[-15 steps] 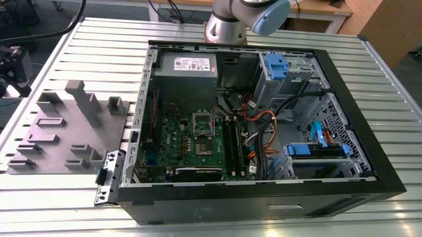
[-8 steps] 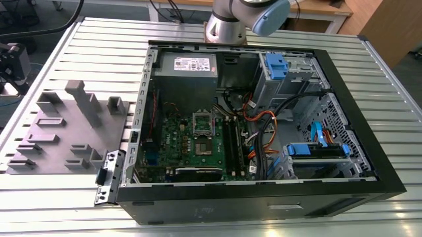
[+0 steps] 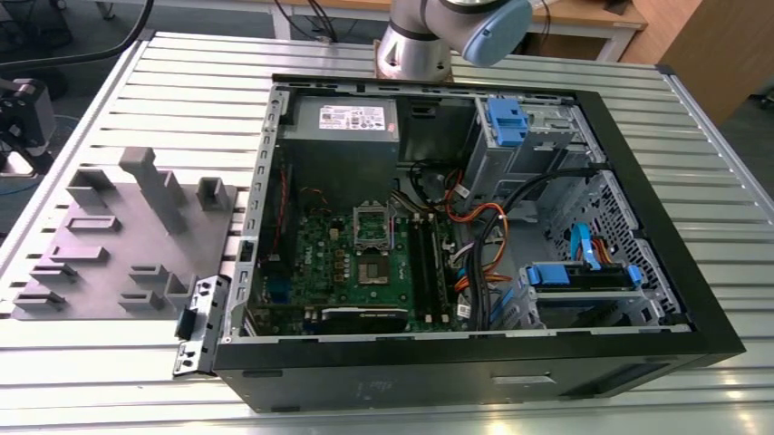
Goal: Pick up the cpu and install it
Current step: 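Pick up the cpu and move it towards the insertion slot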
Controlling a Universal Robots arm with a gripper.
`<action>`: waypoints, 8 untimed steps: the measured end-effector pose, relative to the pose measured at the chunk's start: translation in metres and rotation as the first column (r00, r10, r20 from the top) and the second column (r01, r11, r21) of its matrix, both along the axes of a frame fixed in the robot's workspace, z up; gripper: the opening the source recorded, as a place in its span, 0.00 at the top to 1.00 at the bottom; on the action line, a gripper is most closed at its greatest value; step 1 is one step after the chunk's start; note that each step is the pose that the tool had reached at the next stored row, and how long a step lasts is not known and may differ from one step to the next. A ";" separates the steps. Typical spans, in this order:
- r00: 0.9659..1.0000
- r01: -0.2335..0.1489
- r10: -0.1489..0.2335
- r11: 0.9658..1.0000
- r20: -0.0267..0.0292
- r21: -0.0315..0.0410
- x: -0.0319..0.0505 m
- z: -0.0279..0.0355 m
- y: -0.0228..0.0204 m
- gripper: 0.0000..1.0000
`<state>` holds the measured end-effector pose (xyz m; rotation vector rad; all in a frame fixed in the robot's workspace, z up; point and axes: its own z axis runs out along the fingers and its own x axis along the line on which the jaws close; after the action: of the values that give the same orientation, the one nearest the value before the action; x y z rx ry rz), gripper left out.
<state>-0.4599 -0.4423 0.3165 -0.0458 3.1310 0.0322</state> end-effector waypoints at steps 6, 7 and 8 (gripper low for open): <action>1.000 0.000 0.000 1.000 0.000 0.000 0.0000 0.0032 0.0000 0.53; 1.000 0.000 0.000 1.000 0.000 0.000 0.0000 0.0051 0.0000 0.53; 1.000 0.000 0.000 1.000 0.000 0.000 0.0000 0.0075 0.0000 0.53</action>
<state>-0.4599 -0.4423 0.3240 -0.0459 3.1312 0.0321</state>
